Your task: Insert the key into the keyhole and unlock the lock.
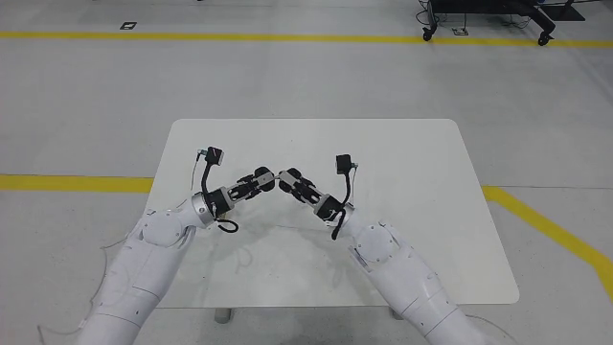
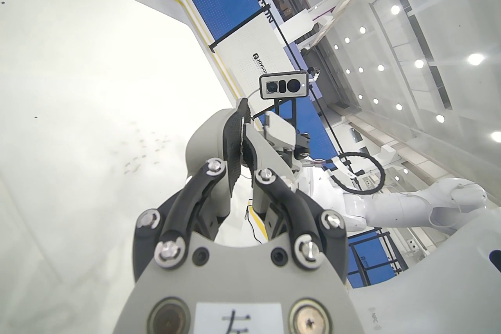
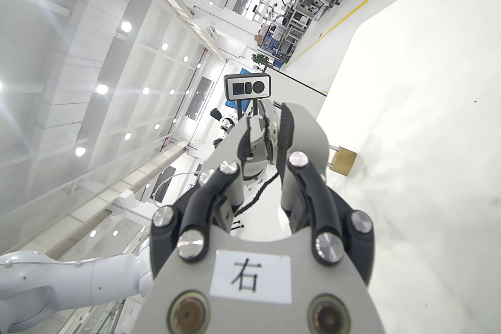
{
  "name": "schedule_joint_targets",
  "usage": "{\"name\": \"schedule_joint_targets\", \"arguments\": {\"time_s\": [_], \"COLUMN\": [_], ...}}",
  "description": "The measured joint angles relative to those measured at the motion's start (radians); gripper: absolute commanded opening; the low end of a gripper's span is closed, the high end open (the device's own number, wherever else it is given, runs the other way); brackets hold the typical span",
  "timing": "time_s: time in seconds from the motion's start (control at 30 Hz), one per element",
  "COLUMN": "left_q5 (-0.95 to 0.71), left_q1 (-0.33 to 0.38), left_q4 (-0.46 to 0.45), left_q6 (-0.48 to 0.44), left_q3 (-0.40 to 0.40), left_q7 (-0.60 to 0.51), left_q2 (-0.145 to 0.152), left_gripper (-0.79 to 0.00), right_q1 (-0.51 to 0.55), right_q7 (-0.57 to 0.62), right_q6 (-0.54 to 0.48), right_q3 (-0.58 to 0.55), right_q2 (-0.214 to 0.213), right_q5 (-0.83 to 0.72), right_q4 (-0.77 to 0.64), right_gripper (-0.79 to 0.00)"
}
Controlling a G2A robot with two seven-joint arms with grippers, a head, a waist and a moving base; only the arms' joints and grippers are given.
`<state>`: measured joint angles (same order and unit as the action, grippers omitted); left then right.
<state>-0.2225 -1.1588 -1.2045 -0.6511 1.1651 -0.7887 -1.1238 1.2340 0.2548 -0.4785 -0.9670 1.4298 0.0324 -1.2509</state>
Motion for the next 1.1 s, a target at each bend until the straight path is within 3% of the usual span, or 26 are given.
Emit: {"name": "schedule_joint_targets", "arguments": {"time_s": [0.67,0.8,0.97,1.0,1.03,1.1], "left_q5": [-0.031,-0.029,-0.189,-0.215,-0.242,-0.264], "left_q1": [-0.006,-0.011,0.018,0.027,0.04,0.054], "left_q4": [-0.01,-0.027,-0.002,0.008,0.023,0.041], "left_q6": [0.03,0.057,0.147,0.163,0.177,0.182], "left_q3": [0.017,0.02,0.003,0.0,-0.004,-0.012], "left_q7": [-0.008,-0.046,-0.256,-0.298,-0.345,-0.391], "left_q2": [0.005,0.009,0.012,0.012,0.011,0.01], "left_gripper": [-0.785,-0.785,-0.785,-0.785,-0.785,-0.785], "right_q1": [0.002,0.008,0.04,0.048,0.054,0.051], "right_q7": [0.008,0.111,0.354,0.396,0.455,0.54], "right_q6": [0.0,-0.014,0.0,0.002,0.007,0.022], "right_q3": [-0.005,-0.048,-0.141,-0.156,-0.173,-0.194], "right_q2": [-0.002,-0.028,-0.071,-0.076,-0.081,-0.088], "right_q5": [0.007,0.11,0.11,0.081,0.021,-0.081], "right_q4": [-0.006,-0.034,-0.118,-0.132,-0.143,-0.139], "right_gripper": [0.0,0.0,-0.009,-0.296,-0.397,-0.431]}}
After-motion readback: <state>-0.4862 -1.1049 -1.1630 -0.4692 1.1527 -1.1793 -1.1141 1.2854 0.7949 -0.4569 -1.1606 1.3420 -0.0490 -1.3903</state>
